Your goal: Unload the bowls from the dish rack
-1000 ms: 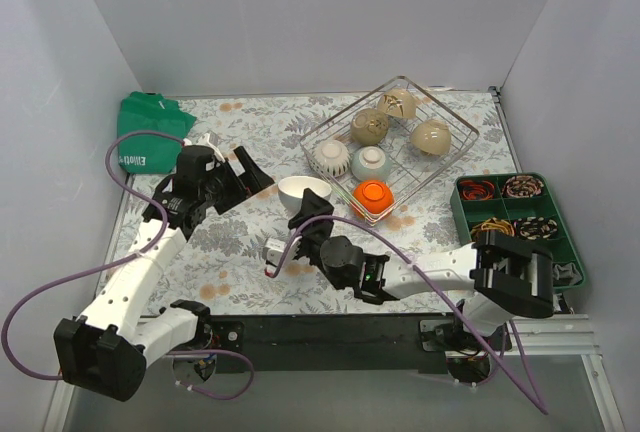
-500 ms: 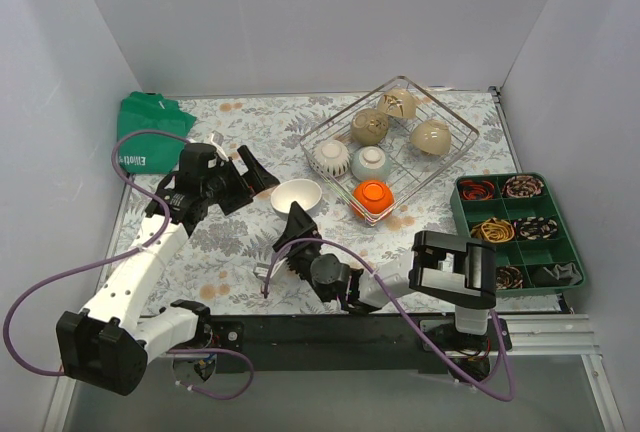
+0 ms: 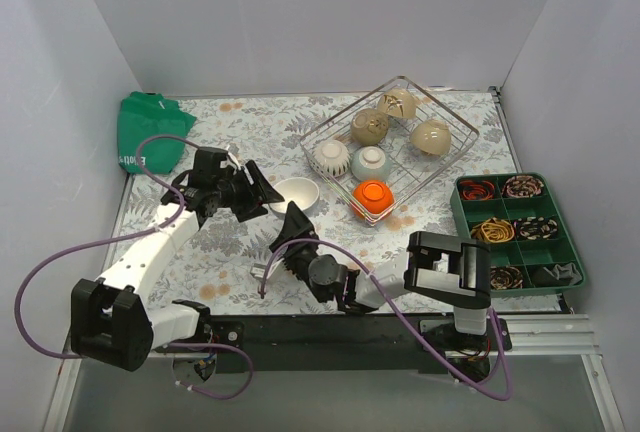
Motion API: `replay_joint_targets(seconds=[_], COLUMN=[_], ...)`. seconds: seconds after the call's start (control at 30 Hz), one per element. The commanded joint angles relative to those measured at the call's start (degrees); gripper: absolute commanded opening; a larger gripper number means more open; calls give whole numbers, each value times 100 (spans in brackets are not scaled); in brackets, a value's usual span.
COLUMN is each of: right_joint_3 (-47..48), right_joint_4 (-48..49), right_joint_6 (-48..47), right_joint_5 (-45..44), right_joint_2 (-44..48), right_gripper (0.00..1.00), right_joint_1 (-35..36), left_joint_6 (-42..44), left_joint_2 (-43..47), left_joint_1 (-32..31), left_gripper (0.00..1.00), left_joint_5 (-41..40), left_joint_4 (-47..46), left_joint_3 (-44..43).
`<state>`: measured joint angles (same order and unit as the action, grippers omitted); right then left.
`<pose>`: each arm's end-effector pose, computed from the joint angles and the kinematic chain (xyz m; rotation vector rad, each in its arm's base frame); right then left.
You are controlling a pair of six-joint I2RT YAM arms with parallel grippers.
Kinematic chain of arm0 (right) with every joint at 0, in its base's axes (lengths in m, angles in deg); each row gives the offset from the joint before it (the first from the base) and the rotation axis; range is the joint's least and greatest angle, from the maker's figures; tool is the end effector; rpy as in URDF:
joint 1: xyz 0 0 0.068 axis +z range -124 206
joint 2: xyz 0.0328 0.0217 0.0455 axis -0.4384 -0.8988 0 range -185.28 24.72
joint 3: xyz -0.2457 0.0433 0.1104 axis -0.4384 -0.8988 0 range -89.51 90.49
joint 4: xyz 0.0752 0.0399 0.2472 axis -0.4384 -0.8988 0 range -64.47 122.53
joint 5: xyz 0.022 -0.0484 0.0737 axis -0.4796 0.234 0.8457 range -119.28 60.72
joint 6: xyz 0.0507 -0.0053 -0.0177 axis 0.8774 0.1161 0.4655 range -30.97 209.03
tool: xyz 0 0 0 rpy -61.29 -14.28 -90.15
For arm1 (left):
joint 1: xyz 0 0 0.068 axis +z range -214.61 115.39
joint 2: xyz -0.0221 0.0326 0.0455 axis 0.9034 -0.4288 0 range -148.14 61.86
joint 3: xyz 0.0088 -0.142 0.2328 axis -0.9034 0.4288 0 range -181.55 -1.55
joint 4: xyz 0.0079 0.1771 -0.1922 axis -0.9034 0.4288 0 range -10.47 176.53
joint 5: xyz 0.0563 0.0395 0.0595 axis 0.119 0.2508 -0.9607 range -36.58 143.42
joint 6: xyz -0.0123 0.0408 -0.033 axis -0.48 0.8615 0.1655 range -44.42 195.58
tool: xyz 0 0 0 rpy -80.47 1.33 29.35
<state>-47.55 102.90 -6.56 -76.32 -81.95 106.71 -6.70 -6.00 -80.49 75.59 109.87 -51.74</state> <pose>0.0825 0.3436 0.1801 -1.3820 0.7198 -0.8070 0.2308 -0.0796 0.2615 -1.3169 2.3851 -1.1364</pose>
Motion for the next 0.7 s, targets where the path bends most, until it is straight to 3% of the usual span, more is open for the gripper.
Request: replay_joint_targets(seconds=[0.0, 0.17, 0.23, 0.3, 0.33, 0.37, 0.47, 0.57, 0.67], right_joint_3=[313, 331, 331, 313, 305, 296, 226, 138, -11], right_joint_4=[2640, 2649, 2649, 2657, 2657, 2657, 2657, 2649, 2614], right_joint_6=[-118, -91, -109, -83, -74, -48, 14, 119, 242], right_joint_5=[-129, -164, -199, -226, -243, -261, -331, -367, -393], right_joint_2=[-64, -134, -152, -143, -135, -134, -117, -73, 15], right_gripper=[20, 21, 21, 32, 38, 53, 84, 98, 99], right_joint_1=[50, 59, 59, 59, 59, 59, 59, 68, 77], left_joint_6=[124, 160, 160, 160, 168, 195, 300, 353, 388], left_joint_2=[-122, -228, -211, -176, -158, -149, -132, -149, -193], left_joint_1=[-47, -82, -91, -91, -91, -91, -91, -91, -91], left_gripper=[55, 31, 17, 1, 0, 0, 0, 0, 0], left_joint_5=[568, 595, 525, 429, 272, 174, -273, -826, -1249], left_joint_4=[-64, -64, -55, -55, -29, 41, 199, 305, 331], left_joint_3=[1, -8, -17, -60, -87, -122, -368, -596, -807])
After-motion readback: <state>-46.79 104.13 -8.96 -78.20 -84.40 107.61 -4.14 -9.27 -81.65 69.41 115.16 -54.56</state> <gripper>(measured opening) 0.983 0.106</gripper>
